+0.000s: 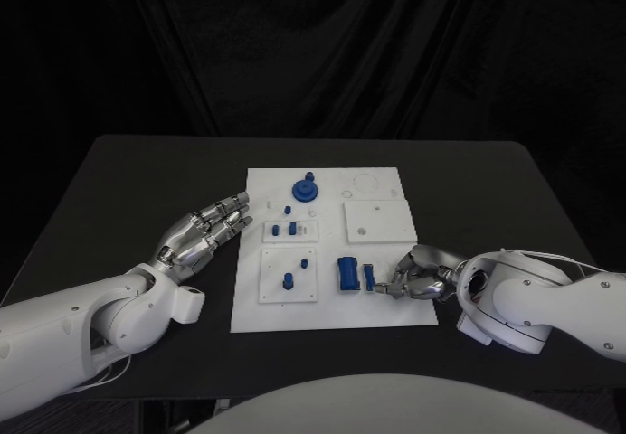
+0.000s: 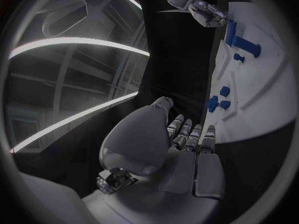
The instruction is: Assemble the parts on the task board
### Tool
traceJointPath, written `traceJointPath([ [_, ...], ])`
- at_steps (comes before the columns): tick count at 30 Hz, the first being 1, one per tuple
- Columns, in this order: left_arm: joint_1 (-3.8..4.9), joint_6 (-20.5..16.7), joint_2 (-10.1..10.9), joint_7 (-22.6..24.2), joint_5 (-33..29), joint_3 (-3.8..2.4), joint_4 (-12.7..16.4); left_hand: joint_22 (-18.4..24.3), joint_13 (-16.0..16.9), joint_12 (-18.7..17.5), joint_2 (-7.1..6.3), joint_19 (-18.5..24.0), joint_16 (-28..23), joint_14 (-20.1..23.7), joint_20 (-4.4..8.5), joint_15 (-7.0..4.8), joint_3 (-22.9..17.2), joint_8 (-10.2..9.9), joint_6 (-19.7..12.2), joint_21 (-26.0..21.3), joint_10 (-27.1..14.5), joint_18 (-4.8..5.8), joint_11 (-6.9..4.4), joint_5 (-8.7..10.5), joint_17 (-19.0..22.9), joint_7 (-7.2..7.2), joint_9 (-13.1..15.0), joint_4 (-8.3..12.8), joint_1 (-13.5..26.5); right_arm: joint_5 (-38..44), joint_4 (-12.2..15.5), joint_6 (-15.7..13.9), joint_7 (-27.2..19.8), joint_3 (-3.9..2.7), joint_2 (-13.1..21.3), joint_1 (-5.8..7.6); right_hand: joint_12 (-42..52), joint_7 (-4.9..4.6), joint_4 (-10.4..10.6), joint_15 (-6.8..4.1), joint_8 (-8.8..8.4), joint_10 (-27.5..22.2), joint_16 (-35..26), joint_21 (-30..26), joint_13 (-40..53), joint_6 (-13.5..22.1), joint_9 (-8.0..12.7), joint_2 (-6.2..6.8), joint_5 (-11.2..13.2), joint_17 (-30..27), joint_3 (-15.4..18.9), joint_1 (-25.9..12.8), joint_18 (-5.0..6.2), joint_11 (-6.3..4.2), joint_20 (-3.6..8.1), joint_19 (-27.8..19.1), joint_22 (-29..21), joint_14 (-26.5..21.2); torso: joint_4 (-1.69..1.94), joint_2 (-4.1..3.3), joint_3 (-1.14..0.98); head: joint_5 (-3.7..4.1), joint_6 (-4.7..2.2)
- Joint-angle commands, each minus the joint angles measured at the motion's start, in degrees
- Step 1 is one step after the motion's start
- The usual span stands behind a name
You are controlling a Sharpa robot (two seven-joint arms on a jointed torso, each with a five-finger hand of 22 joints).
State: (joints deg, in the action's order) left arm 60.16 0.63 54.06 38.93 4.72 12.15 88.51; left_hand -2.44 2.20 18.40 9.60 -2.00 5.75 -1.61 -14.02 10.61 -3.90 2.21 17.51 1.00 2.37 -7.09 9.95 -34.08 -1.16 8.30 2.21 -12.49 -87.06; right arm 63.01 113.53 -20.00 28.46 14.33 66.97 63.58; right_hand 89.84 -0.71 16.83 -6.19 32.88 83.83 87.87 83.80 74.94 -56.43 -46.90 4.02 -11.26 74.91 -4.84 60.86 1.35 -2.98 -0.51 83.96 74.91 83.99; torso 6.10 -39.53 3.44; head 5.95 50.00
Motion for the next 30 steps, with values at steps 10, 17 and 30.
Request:
traceJointPath([
  [10, -0.38, 1.0, -0.3, 3.6, 0.2, -0.04, -0.2, -0.1, 0.1, 0.3, -0.13, -0.1, 0.4, 0.1, -0.43, 0.5, -0.5, 0.3, 0.0, 0.2, 0.1, -0.32, 0.69, 0.08, -0.1, 0.57, 0.0, 0.1, 0.3, 0.4, -1.4, 1.3, 1.8, 0.0, -1.1, -0.2, 0.2, 0.67, -0.2, -0.54, 1.33, 6.2, -0.1, 0.2, 15.1, -0.1, -1.1, -0.66, 0.4, 10.8, 0.1, 1.0, 0.31, -0.63, 0.7, 3.4, 12.9, 5.2, 0.05, -0.02, 0.05, 0.0, 0.0],
  [17, -0.6, 1.0, -0.2, 3.5, 0.2, -0.05, -0.2, -0.1, 0.1, 0.3, -0.12, 0.0, 0.4, 0.1, -0.45, 0.53, -0.5, 0.3, 0.1, 0.2, 0.1, -0.31, 0.73, 0.11, -0.1, 0.57, 0.0, 0.1, 0.3, 0.4, -2.3, 1.5, 2.1, 0.0, -1.8, -0.2, 0.2, 0.76, -0.2, -0.63, 1.72, 6.2, -0.1, 0.1, 15.1, 0.0, -1.5, -1.25, 0.7, 10.7, -0.1, 1.2, 0.31, -0.72, 0.79, 3.4, 12.9, 5.1, 0.03, 0.01, 0.02, -0.14, 0.0],
  [30, -0.83, 1.3, -0.4, 3.9, 0.2, -0.05, -0.2, 0.0, 0.1, 0.4, -0.07, -0.1, 0.5, 0.0, -0.52, 0.62, -0.6, 0.3, 0.3, 0.2, 0.1, -0.28, 0.76, -0.13, -0.1, 0.56, 0.1, 0.0, 0.4, 0.3, -3.8, 3.1, 2.5, -0.01, -2.9, -0.21, 0.2, 1.2, -1.4, -1.01, 2.94, 6.2, -0.1, 0.1, 15.1, 1.1, -3.1, -1.81, -1.6, 10.6, -1.2, 6.8, 0.32, -1.14, 1.18, 3.4, 12.9, 5.1, 0.08, -0.01, 0.04, -0.05, 0.0],
])
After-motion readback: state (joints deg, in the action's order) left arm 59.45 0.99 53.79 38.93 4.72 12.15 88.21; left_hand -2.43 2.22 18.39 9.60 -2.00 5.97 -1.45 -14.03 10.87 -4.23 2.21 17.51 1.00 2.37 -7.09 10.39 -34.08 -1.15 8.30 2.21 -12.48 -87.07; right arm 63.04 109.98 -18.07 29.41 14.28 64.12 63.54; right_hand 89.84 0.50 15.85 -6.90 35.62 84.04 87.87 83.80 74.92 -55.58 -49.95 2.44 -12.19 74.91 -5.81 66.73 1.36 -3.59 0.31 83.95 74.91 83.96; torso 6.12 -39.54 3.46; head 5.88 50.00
